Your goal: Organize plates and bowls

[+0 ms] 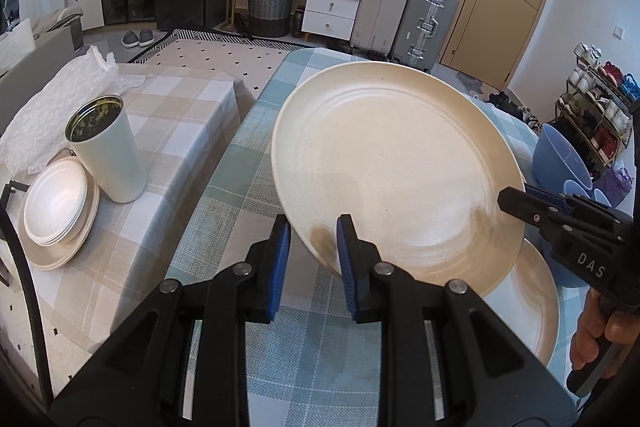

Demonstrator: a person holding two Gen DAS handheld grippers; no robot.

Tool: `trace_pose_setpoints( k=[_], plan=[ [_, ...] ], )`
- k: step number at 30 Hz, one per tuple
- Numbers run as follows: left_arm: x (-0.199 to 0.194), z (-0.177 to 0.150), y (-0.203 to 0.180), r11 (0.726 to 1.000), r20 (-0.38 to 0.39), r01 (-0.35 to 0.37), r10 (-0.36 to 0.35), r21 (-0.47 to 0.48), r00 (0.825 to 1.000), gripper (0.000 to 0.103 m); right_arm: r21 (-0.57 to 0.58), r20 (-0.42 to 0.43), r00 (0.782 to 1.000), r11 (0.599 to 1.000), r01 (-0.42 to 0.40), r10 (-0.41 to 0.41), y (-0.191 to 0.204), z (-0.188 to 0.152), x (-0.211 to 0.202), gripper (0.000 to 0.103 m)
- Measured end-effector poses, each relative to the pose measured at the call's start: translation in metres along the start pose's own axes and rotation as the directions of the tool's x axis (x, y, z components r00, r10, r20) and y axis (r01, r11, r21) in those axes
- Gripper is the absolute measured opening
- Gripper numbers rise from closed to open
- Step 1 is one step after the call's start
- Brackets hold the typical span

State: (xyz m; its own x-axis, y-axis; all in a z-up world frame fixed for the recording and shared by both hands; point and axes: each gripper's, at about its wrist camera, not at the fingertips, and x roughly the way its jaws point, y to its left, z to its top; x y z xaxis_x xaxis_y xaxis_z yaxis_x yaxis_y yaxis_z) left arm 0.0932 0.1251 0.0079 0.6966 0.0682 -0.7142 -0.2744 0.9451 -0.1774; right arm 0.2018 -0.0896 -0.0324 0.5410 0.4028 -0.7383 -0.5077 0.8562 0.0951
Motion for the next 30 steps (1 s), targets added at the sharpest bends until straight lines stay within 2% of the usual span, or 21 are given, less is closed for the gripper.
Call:
trace_pose_setpoints(
  k=[14, 30],
  plan=[
    [-0.031, -0.001, -0.032, 0.998, 0.03, 0.032, -0.034, 0.062, 0.999, 0.022, 0.037, 0.041, 0.999, 0.999, 0.026, -0.028, -0.011, -0.009, -0.043, 0.023],
    [-0.054, -0.011, -0.068, 0.987, 0.021, 0.073, -0.076, 0.14, 0.997, 0.022, 0.094, 0.062, 0.996, 0.994, 0.053, -0.059, -0.029, -0.032, -0.077, 0.023]
  ],
)
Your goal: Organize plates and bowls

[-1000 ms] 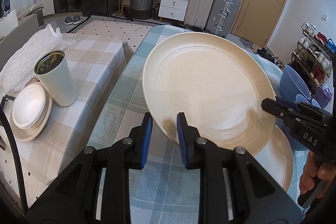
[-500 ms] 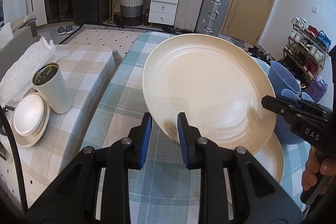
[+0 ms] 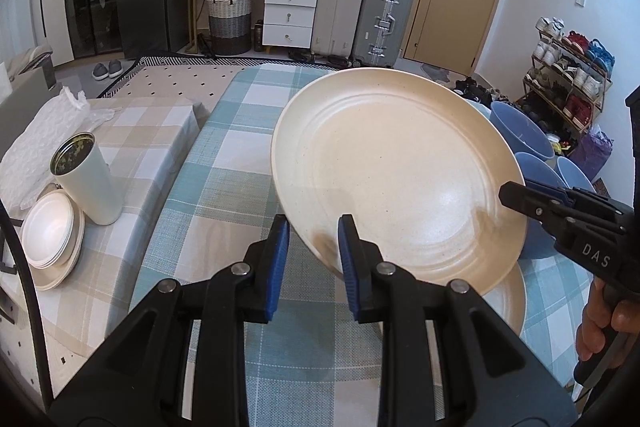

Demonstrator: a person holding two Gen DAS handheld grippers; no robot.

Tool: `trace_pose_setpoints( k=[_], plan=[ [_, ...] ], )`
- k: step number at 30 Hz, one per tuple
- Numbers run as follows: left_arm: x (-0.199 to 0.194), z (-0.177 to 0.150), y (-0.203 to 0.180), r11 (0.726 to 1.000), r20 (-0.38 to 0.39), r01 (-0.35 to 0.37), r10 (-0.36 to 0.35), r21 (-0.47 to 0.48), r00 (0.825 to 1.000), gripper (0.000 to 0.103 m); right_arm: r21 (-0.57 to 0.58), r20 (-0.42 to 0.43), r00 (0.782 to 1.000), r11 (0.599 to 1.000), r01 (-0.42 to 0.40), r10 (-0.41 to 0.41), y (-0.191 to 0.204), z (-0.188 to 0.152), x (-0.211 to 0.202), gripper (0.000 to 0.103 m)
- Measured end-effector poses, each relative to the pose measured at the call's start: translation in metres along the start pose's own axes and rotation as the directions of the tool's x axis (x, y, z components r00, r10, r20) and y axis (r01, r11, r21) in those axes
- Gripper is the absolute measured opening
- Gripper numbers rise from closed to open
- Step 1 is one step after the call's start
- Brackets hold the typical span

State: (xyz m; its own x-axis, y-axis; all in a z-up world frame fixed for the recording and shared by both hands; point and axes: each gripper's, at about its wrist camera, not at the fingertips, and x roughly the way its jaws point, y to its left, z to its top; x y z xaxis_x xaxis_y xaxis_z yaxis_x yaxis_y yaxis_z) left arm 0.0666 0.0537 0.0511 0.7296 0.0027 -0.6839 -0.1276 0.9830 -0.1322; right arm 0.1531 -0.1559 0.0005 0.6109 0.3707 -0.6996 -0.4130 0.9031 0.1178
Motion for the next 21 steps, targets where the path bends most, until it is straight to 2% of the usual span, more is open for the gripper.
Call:
trace_pose_setpoints(
  k=[21],
  plan=[
    [-0.005, -0.016, -0.043, 0.995, -0.028, 0.026, -0.023, 0.096, 0.999, 0.022, 0.069, -0.023, 0.999, 0.997, 0.037, -0.036, -0.028, -0.033, -0.021, 0.023]
  ],
)
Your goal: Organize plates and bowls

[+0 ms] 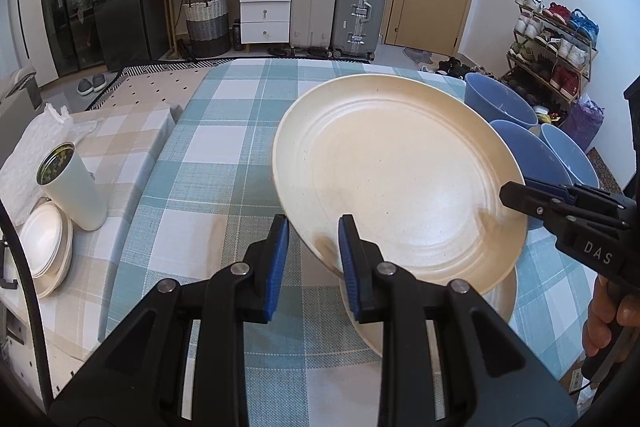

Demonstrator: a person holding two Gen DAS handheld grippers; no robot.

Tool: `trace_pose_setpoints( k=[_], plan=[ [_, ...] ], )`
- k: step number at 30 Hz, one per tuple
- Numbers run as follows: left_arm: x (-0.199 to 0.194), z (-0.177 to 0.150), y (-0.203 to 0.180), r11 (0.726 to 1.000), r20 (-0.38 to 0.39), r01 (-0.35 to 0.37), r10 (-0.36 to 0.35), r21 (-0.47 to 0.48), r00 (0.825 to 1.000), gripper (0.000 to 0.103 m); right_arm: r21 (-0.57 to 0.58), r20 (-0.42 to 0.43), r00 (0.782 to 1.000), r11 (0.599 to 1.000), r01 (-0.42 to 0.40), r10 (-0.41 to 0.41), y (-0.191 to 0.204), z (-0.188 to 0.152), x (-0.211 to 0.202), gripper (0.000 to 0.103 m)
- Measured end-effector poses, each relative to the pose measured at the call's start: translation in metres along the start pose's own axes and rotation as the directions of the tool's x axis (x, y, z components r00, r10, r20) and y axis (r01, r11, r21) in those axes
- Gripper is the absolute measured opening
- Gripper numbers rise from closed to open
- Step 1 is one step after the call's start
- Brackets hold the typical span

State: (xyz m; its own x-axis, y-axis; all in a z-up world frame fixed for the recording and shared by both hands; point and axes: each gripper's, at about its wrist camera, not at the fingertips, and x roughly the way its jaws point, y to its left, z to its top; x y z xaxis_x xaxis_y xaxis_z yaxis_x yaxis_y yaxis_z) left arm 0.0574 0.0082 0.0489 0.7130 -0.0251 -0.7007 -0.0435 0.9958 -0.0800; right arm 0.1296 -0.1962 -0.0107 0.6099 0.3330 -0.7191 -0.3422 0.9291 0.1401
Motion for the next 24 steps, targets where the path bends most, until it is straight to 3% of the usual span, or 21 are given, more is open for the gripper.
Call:
trace_pose_setpoints(
  k=[24],
  plan=[
    [0.013, -0.022, -0.021, 0.999, -0.041, 0.001, 0.001, 0.049, 0.999, 0.022, 0.055, -0.032, 0.999, 0.998, 0.009, -0.008, -0.018, -0.036, 0.001, 0.024]
  ],
)
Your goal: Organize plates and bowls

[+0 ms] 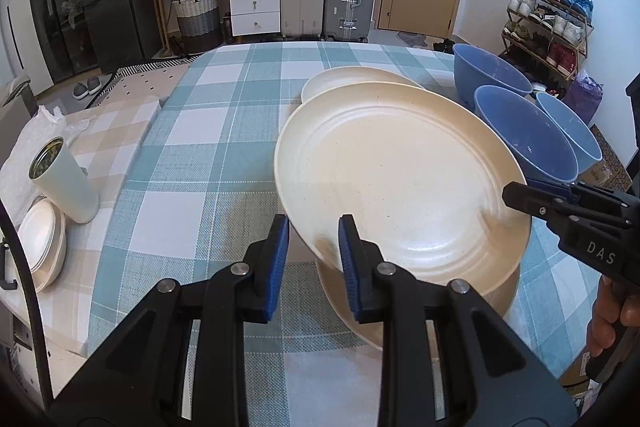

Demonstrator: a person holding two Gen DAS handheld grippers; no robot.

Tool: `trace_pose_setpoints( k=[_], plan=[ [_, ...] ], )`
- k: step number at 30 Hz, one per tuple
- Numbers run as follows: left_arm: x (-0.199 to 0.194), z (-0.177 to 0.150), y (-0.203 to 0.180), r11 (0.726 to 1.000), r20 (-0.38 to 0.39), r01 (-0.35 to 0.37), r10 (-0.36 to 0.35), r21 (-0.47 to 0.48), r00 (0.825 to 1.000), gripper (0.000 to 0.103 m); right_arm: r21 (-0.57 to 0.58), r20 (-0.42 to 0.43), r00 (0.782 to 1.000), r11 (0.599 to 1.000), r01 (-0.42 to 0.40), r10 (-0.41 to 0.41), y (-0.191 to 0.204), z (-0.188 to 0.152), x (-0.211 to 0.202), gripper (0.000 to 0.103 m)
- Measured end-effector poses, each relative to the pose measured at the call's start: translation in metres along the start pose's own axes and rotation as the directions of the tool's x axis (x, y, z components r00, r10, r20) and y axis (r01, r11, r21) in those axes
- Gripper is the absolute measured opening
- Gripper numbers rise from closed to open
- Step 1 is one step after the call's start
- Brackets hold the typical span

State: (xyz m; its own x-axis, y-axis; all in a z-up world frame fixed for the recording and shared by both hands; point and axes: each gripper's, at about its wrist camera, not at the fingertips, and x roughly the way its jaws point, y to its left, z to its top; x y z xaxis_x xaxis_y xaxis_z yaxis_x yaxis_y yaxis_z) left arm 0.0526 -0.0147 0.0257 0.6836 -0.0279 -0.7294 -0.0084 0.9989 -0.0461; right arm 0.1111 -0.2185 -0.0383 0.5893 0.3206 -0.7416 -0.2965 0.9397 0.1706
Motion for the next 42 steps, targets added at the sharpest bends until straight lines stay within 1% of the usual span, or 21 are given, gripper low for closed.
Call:
trace_pose_setpoints(
  k=[18, 30, 42],
  plan=[
    [0.008, -0.021, -0.01, 0.999, -0.033, -0.001, 0.002, 0.032, 0.999, 0.022, 0.008, -0.014, 1.0, 1.0, 0.013, -0.013, -0.003, -0.03, 0.001, 0.024],
    [0.012, -0.035, -0.018, 0.998, -0.041, -0.018, 0.021, 0.061, 0.999, 0.022, 0.006, -0.024, 0.999, 1.0, 0.023, -0.023, -0.009, -0.042, 0.002, 0.024],
    [0.016, -0.044, -0.027, 0.993, -0.041, -0.051, 0.056, 0.106, 0.998, 0.023, -0.014, -0.035, 0.997, 0.998, 0.064, -0.065, -0.006, -0.053, 0.007, 0.024]
  ],
)
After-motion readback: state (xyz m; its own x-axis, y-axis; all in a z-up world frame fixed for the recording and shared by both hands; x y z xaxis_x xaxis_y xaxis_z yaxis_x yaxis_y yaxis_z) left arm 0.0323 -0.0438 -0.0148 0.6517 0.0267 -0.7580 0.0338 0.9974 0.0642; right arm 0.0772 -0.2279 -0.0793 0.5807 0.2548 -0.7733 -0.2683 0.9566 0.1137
